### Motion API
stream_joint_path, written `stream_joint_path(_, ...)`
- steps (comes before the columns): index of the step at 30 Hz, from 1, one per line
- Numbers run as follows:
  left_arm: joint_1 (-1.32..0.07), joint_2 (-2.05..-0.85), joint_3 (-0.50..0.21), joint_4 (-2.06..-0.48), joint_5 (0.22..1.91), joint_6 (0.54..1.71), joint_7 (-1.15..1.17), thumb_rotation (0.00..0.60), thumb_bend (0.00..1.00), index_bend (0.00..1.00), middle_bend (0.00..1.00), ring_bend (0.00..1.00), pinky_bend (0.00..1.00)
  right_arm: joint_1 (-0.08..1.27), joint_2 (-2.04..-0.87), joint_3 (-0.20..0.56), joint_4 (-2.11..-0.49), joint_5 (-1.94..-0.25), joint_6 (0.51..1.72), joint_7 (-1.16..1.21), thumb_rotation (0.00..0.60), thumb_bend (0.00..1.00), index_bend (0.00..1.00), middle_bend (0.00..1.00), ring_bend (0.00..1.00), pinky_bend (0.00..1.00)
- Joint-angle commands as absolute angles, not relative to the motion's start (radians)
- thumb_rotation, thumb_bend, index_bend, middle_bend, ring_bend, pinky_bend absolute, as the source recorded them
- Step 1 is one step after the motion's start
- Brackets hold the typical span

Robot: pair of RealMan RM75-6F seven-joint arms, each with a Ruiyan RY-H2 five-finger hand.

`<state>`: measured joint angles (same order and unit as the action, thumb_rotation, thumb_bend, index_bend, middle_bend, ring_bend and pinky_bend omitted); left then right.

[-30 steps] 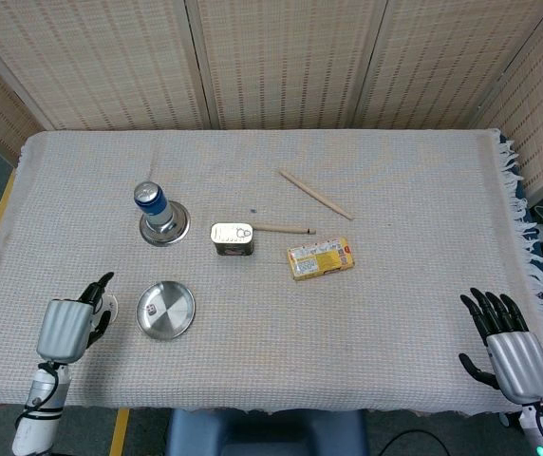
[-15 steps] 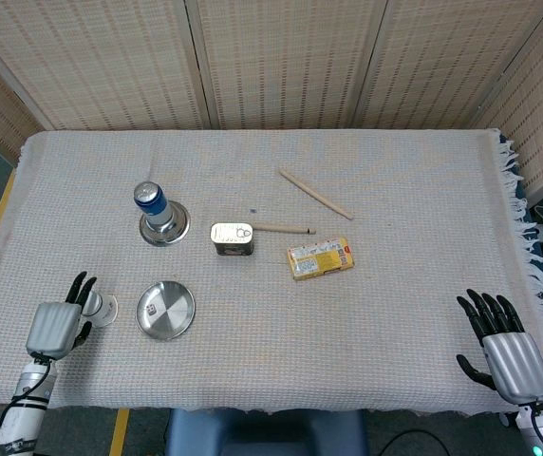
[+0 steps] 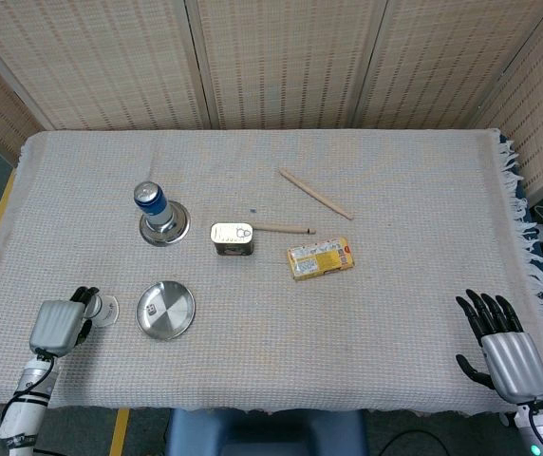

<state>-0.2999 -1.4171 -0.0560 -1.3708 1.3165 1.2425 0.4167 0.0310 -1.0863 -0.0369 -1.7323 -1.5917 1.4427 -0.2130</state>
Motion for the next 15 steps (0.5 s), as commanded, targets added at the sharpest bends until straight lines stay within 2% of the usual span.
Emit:
stream_joint_path(1, -0.302, -1.425, -0.056, -1.359, 1.325, 1.248, 0.407, 0.6, 0.45, 0.33, 0.36, 0.9, 1.0, 0.031, -1.086, -0.037, -1.732, -1.59, 1.442, -0.213, 0.558, 0.17, 0.0, 0.0, 0.0, 0.0)
stream_joint_path(4, -0.303, -1.428, -0.055, -1.352, 1.338, 1.255, 0.393, 0.6, 0.45, 0.37, 0.42, 0.89, 1.0, 0.032, -1.086, -0.036, -1.733, -1.588, 1.441, -0.214, 0.558, 0.17, 0.0, 0.0, 0.0, 0.0)
stream_joint_path(15, -0.297, -1.405, -0.04, -1.448, 1.486, 1.367, 0.3, 0.6, 0.45, 0.4, 0.47, 0.89, 1.0, 0.036, -1.085, -0.035, -1.735, -1.584, 1.433, -0.21, 0.559, 0.17, 0.0, 0.0, 0.0, 0.0)
